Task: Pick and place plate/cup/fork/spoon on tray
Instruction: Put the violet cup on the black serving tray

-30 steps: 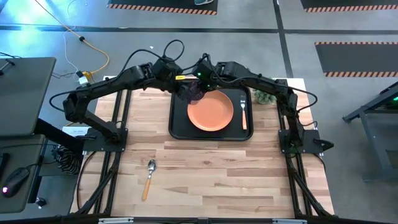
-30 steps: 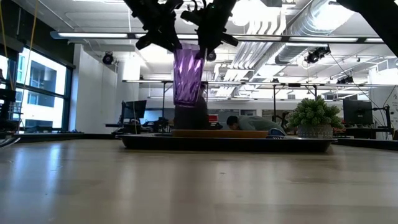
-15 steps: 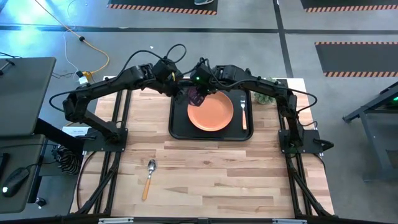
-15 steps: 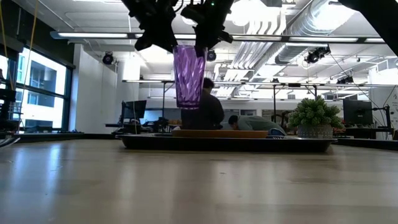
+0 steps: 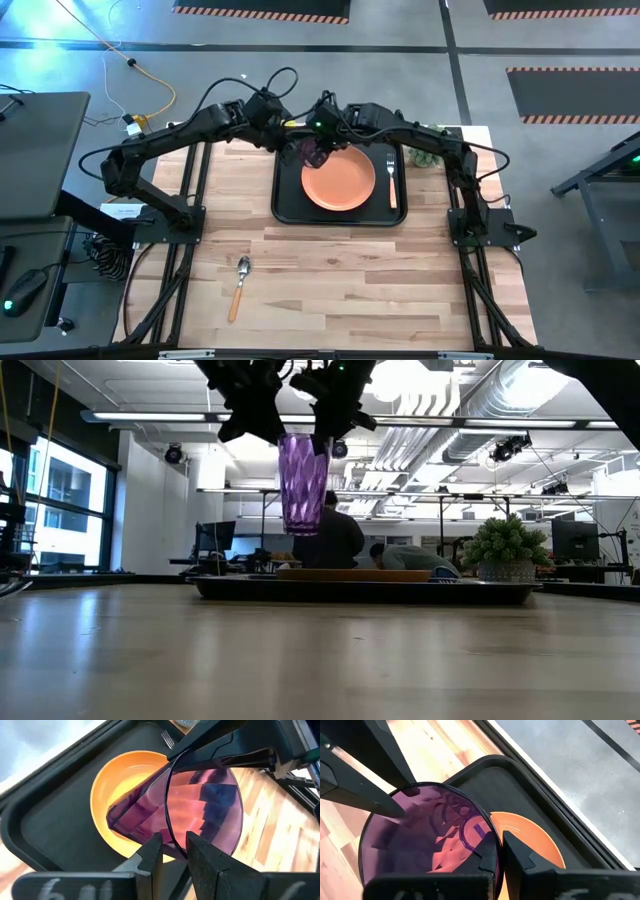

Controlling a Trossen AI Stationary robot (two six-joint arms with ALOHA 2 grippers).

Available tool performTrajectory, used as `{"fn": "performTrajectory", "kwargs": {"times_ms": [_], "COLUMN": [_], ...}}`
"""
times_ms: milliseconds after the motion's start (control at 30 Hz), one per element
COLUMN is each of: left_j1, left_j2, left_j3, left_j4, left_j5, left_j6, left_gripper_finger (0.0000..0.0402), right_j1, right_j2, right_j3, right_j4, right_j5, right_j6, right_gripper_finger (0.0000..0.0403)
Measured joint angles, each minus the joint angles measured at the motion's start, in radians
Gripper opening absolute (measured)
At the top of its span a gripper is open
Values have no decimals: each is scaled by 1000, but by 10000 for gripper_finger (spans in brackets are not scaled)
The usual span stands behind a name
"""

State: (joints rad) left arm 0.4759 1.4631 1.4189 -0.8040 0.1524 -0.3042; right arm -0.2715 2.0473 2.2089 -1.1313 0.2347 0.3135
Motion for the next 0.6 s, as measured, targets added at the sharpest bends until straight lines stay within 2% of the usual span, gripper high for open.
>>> {"fn": "performTrajectory", "kwargs": {"times_ms": [333,600], "left_j1": [30,63], "left_j2": [1,4], "left_j3": [0,0], "left_j4": [2,8], "left_j5": [-14,-16], "left_j6": [55,98], "left_gripper_finger": [70,70], "right_j1": [-41,-76], "right_j2": [14,20], "right_j3": [0,0], "right_j4": [23,75], "right_j5": [-34,-62], "right_j6": [51,29], "right_gripper_finger": [0,0]}}
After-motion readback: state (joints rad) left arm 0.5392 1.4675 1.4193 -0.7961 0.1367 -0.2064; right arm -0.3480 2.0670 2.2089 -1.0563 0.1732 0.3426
